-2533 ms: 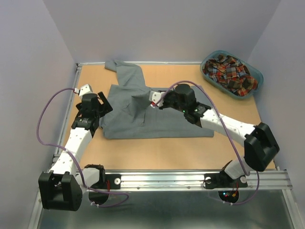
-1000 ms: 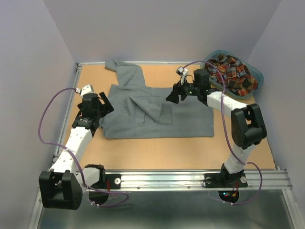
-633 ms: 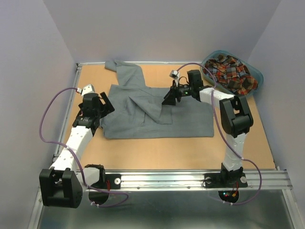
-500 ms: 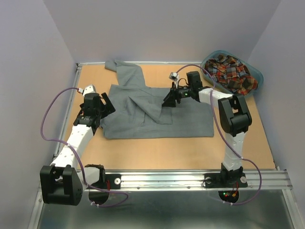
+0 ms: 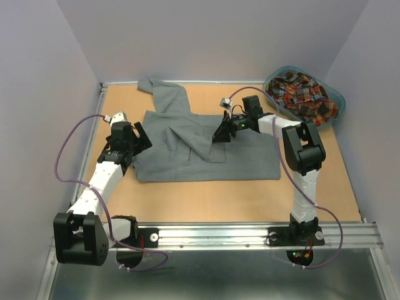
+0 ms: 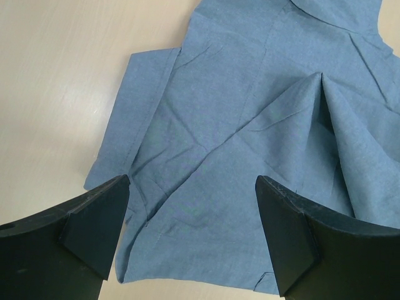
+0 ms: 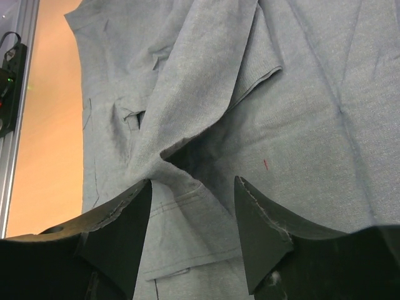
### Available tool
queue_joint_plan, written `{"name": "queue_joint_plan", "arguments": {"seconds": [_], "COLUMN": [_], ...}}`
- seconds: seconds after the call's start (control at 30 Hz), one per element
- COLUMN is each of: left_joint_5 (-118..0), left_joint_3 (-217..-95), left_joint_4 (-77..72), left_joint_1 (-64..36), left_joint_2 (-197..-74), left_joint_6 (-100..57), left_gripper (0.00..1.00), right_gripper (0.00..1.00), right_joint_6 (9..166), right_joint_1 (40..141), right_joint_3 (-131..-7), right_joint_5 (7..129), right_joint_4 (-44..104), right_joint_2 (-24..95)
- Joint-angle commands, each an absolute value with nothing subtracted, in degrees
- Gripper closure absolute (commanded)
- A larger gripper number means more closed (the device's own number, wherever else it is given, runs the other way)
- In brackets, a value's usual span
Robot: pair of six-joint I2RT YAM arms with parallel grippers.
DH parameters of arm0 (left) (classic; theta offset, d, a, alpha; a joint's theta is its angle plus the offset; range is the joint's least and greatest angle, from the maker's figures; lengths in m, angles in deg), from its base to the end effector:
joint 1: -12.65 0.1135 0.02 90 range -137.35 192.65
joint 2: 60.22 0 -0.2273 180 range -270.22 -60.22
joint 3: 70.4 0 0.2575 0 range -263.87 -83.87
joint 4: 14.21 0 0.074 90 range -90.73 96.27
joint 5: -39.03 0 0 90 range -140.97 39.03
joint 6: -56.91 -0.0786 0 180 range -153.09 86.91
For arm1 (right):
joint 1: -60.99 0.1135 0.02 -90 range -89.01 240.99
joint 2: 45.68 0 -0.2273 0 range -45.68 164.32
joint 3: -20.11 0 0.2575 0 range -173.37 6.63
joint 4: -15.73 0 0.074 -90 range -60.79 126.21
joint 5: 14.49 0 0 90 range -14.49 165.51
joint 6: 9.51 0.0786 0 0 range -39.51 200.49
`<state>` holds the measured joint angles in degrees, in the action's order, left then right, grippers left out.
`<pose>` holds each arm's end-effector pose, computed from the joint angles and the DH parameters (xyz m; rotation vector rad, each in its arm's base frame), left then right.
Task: Fold and stack the long sleeve shirts
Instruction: Fold the shirt
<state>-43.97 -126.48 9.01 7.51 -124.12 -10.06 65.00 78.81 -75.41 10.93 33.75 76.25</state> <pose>0.3050 -0.0178 0.2042 -0.4004 2.0741 -0.1652 0.4046 0.2046 0.1165 -1.1095 1.8091 1.3135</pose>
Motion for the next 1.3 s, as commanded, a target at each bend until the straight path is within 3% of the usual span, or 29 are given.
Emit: {"name": "queue_joint_plan", "arguments": {"seconds": [0.0, 0.03, 0.07, 0.27, 0.5, 0.87, 1.03, 1.27], "left_joint_5": [-44.91, -44.91, -44.91, -45.0, -46.93, -53.96, -54.14, -54.84], "left_joint_3": [-125.97, -125.97, -126.06, -126.15, -126.06, -126.5, -126.06, -124.04], "left_joint_4": [7.79, 7.79, 7.79, 7.79, 7.44, 8.14, 6.66, -2.39], "left_joint_1": [7.47, 7.47, 7.47, 7.38, 7.2, 5.1, 2.11, -0.79], "left_joint_2": [-124.29, -124.29, -124.29, -124.38, -124.29, -126.57, -127.98, -133.77], "left_joint_6": [-10.85, -10.94, -10.85, -10.85, -10.85, -6.81, 0.65, 10.59], "left_gripper": [0.07, 0.07, 0.07, 0.07, 0.07, 0.12, 0.23, 0.38], "right_gripper": [0.43, 0.47, 0.58, 0.99, 0.99, 0.99, 1.0, 0.99], "right_joint_6": [62.03, 61.68, 60.89, 57.64, 53.25, 39.45, 35.31, 33.03], "right_joint_1": [79.09, 79.18, 79.18, 79.18, 80.24, 88.14, 91.04, 91.93], "right_joint_3": [-79.23, -79.41, -79.59, -81.25, -83.36, -91.53, -94.78, -100.94], "right_joint_5": [9.59, 9.85, 10.03, 12.31, 22.59, 52.56, 61.42, 64.96], "right_joint_4": [36.23, 36.68, 37.29, 41.42, 44.06, 46.0, 45.99, 45.73], "right_joint_2": [77.37, 77.54, 77.63, 76.41, 67.46, 61.55, 62.34, 64.36]}}
